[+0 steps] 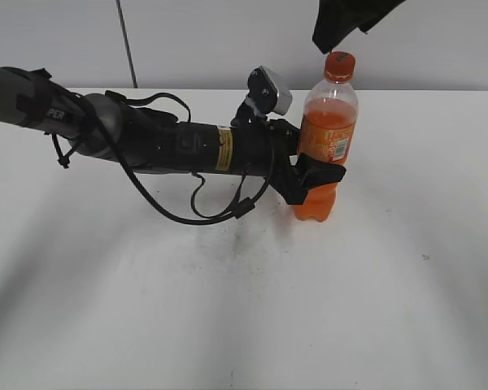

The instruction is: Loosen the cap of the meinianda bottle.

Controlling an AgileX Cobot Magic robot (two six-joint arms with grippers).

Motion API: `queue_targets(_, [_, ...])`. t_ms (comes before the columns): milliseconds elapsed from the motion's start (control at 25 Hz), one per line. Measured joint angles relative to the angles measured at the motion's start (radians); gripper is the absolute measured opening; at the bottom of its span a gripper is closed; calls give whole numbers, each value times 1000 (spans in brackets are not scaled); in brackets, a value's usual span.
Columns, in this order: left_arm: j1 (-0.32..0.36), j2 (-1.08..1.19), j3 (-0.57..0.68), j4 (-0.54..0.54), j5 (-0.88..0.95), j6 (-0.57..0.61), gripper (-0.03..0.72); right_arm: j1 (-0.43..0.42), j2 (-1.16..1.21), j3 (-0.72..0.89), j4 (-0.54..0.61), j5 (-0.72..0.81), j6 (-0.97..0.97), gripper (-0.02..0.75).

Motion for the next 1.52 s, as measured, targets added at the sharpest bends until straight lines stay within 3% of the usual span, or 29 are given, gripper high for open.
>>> queue_targets(120, [0,0,0,1,0,0,422,0,-9,0,-2,0,277,508])
queue_targets(280, [0,0,0,1,-1,0,422,0,-10,30,-6,0,392,473])
queue_targets(560, [0,-1,0,2,-1,0,422,0,-10,100,-14,-1,405,417])
queue_targets(880, [0,-1,0,3,-1,0,422,-1,-10,102,-12,-44,405,293])
queue_targets(1160, [0,-1,0,4,-2,0,421,-1,-10,104,-8,-70,405,293])
queue_targets(1400, [0,-1,0,4,-2,0,421,-1,-2,105,-5,-69,405,357])
queue_targets(1520, [0,-1,0,6,-2,0,421,-1,2,105,-5,-67,405,326])
